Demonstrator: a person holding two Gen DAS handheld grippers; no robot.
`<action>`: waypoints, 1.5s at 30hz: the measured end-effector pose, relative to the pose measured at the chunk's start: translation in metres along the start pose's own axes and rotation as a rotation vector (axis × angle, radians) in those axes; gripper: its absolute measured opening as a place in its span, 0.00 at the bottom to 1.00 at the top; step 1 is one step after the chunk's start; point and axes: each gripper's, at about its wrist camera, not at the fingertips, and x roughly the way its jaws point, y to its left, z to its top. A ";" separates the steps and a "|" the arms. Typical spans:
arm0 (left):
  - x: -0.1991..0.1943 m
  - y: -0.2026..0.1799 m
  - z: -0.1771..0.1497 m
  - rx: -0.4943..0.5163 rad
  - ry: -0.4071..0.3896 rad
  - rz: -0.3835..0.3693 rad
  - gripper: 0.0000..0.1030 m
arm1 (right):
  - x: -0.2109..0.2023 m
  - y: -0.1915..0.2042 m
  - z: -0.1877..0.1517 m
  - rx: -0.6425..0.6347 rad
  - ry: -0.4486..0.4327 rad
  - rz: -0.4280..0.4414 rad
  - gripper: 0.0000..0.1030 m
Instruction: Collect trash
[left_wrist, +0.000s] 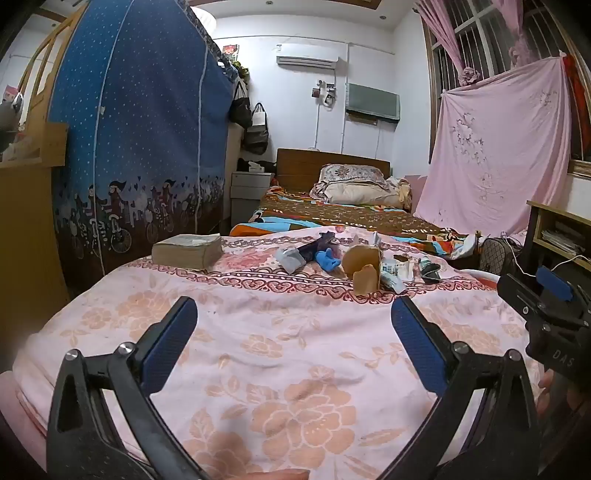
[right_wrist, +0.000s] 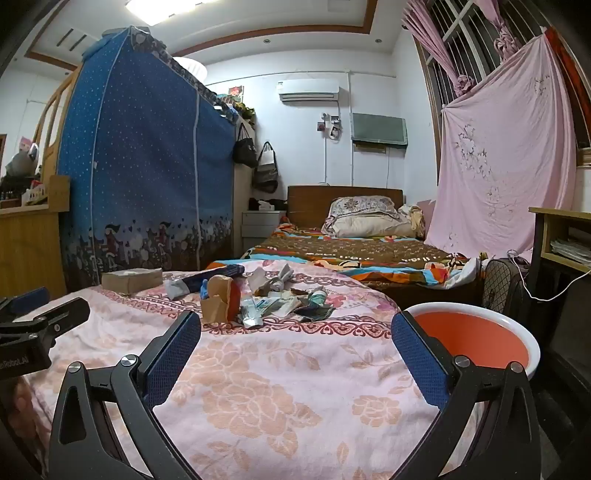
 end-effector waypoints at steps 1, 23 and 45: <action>0.000 0.000 0.000 0.000 0.001 0.000 0.89 | 0.000 0.000 0.000 -0.001 0.001 0.000 1.00; 0.000 -0.001 0.000 -0.004 0.003 -0.004 0.89 | 0.001 0.000 -0.001 -0.001 0.006 0.000 1.00; 0.002 0.004 -0.005 -0.003 0.008 -0.003 0.89 | 0.001 0.000 -0.001 0.001 0.008 0.001 1.00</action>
